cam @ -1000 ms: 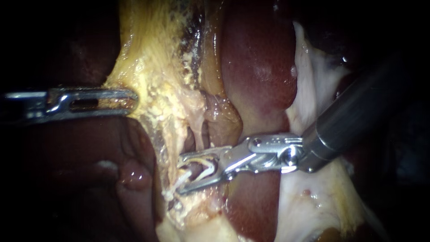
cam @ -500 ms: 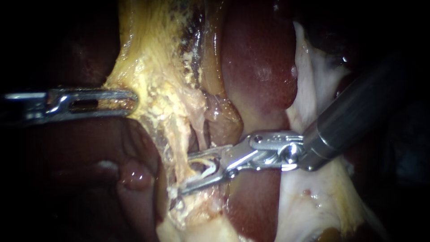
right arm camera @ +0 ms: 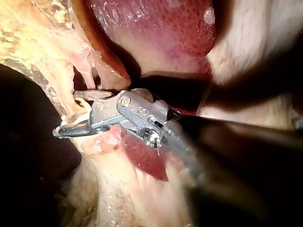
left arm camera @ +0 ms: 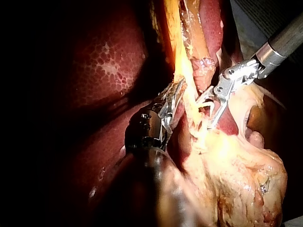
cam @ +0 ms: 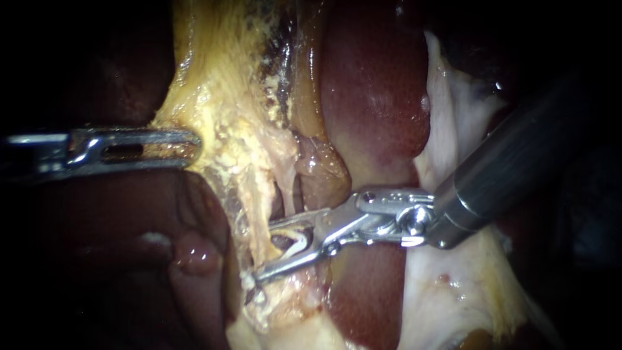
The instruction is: Clipping second clip left tube
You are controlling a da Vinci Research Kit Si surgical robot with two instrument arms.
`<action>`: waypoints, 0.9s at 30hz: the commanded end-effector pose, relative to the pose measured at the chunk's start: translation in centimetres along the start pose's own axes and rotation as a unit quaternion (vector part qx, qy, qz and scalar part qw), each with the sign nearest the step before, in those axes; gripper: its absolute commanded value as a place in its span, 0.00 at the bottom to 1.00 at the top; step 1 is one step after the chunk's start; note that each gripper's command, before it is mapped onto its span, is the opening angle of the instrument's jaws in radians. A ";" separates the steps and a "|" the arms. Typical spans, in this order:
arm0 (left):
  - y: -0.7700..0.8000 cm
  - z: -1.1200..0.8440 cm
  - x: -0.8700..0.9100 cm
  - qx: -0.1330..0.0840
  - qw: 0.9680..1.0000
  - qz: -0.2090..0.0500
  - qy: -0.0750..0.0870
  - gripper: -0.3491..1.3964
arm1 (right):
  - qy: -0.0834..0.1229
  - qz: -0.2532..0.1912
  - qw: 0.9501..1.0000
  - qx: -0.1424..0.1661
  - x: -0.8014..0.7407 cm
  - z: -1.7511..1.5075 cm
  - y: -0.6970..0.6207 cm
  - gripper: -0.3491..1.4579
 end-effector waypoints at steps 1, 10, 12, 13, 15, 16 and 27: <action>0.00 0.01 0.00 0.000 1.000 0.000 0.000 0.00 | 0.003 0.000 1.000 0.005 0.00 0.00 -0.01 0.44; -0.01 0.03 0.01 0.002 1.000 0.000 0.001 0.00 | 0.014 0.013 0.999 0.040 0.03 0.05 -0.02 0.43; -0.01 0.03 0.01 0.002 1.000 0.000 0.001 0.00 | 0.012 0.010 0.999 0.046 0.04 0.09 -0.01 0.43; -0.01 0.03 0.01 0.002 1.000 0.000 0.001 0.00 | 0.011 0.009 0.999 0.047 0.04 0.11 -0.01 0.43; -0.01 0.03 0.01 0.002 1.000 0.000 0.001 0.00 | 0.010 0.011 0.999 0.049 0.02 0.14 -0.01 0.42; -0.01 0.03 0.01 0.002 1.000 0.000 0.001 0.00 | 0.010 0.011 0.999 0.049 0.01 0.15 -0.01 0.41; -0.02 0.03 0.02 0.002 1.000 0.000 0.001 0.00 | 0.008 0.009 0.999 0.052 -0.01 0.18 -0.01 0.32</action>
